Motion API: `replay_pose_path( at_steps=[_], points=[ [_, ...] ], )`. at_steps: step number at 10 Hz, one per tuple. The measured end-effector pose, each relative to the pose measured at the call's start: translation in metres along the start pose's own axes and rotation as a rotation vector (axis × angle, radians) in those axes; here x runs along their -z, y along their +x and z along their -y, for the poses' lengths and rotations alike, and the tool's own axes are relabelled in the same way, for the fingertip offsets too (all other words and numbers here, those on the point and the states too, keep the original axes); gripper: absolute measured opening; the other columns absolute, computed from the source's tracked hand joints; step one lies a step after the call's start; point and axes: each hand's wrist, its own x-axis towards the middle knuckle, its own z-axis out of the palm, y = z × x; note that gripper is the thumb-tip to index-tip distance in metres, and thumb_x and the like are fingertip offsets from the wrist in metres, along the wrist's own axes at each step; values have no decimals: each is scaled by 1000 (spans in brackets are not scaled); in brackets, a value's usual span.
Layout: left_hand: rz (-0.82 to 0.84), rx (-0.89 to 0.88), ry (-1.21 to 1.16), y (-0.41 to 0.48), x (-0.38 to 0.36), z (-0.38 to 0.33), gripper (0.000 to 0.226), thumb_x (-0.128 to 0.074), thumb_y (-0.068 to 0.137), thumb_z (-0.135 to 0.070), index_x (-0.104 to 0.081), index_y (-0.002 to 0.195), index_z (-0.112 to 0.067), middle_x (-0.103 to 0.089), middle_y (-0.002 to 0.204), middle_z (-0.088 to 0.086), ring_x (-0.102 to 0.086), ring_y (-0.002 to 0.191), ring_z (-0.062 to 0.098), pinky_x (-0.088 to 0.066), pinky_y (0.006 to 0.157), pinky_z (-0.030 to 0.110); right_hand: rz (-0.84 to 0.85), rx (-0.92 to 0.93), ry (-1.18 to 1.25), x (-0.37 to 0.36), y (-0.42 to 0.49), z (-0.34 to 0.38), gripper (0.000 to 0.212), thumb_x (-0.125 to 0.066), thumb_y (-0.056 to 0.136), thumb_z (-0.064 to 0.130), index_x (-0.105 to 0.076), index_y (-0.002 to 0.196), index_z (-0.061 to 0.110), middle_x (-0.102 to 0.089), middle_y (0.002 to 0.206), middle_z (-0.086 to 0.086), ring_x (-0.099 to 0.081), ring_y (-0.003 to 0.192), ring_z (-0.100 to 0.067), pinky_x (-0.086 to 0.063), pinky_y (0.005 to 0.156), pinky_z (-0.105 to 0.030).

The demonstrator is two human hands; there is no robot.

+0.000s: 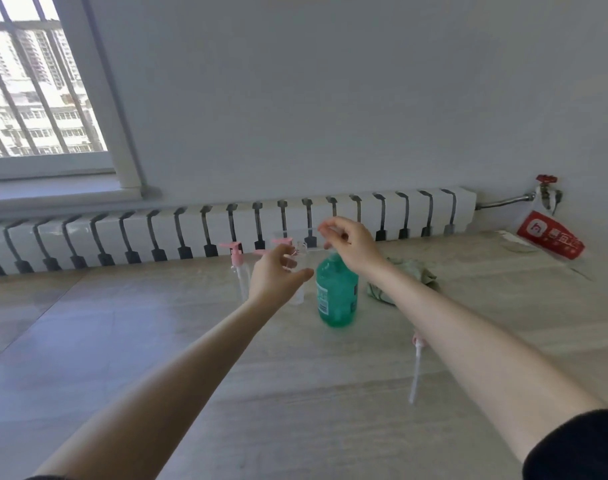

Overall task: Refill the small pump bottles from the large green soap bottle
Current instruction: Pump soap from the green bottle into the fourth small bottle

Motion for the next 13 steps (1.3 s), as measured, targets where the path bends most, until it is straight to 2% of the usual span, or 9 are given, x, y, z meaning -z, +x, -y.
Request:
replay_pose_path(
  at_steps=[2, 3, 5, 6, 7, 8, 9, 10, 13],
  points=[
    [37, -31, 47, 0, -9, -5, 56, -78, 76, -29, -58, 123, -7, -64, 103, 0, -60, 91, 13, -51, 81, 26, 91, -22, 90, 11, -13, -1, 26, -45, 97, 35, -59, 109, 16, -65, 94, 0, -63, 84, -13, -49, 86, -29],
    [43, -47, 53, 3, -7, -8, 56, -79, 74, -30, -60, 121, -7, -66, 108, 3, -60, 90, 12, -52, 83, 26, 80, -121, 232, 8, -11, 7, 34, -29, 103, 29, -55, 116, 11, -59, 101, 0, -62, 85, -14, -48, 82, -25],
    [60, -96, 108, 6, -1, -9, 51, -80, 71, -30, -63, 117, -16, -63, 102, -4, -59, 90, 9, -53, 81, 27, -179, -472, 182, 3, 21, 23, 40, -24, 101, 29, -52, 117, 5, -54, 107, -10, -56, 101, -22, -47, 91, -36],
    [71, -102, 96, 6, 0, -9, 49, -80, 71, -30, -64, 116, -19, -62, 100, -6, -60, 90, 9, -54, 81, 28, -105, -544, -76, 7, 38, 25, 25, -31, 98, 13, -44, 77, 9, -46, 82, -7, -46, 66, -13, -38, 57, -23],
    [73, -108, 60, 6, 0, -11, 49, -80, 70, -32, -65, 114, -21, -63, 98, -4, -59, 86, 8, -55, 80, 29, -49, -613, -194, 11, 41, 38, 31, -35, 94, 4, -32, 64, 12, -36, 69, -4, -34, 57, -12, -34, 55, -25],
    [58, -115, 16, 6, 1, -13, 49, -80, 70, -32, -65, 115, -20, -63, 97, -3, -57, 82, 7, -54, 78, 28, 88, -621, -379, 12, 36, 46, 25, -40, 92, 0, -40, 67, 5, -35, 68, -4, -34, 56, -12, -30, 49, -22],
    [44, -117, -3, 6, 0, -13, 49, -80, 70, -32, -65, 115, -20, -62, 94, -4, -57, 80, 7, -54, 77, 28, 99, -593, -343, 13, 34, 46, 23, -37, 94, 4, -56, 106, -2, -38, 70, -5, -34, 57, -13, -32, 51, -21],
    [32, -120, -6, 6, -1, -14, 49, -80, 70, -32, -66, 115, -20, -60, 91, -5, -55, 78, 7, -53, 74, 26, 268, -533, -675, 9, 38, 46, 31, -44, 95, 5, -54, 121, -6, -43, 81, -8, -41, 63, -15, -35, 55, -22],
    [37, -139, -18, 4, -2, -11, 48, -79, 71, -32, -65, 116, -22, -60, 98, -3, -57, 81, 5, -52, 73, 23, 280, -536, -705, 4, 39, 40, 27, -41, 96, 3, -53, 120, -5, -33, 69, -3, -32, 58, -10, -31, 54, -18]
  ],
)
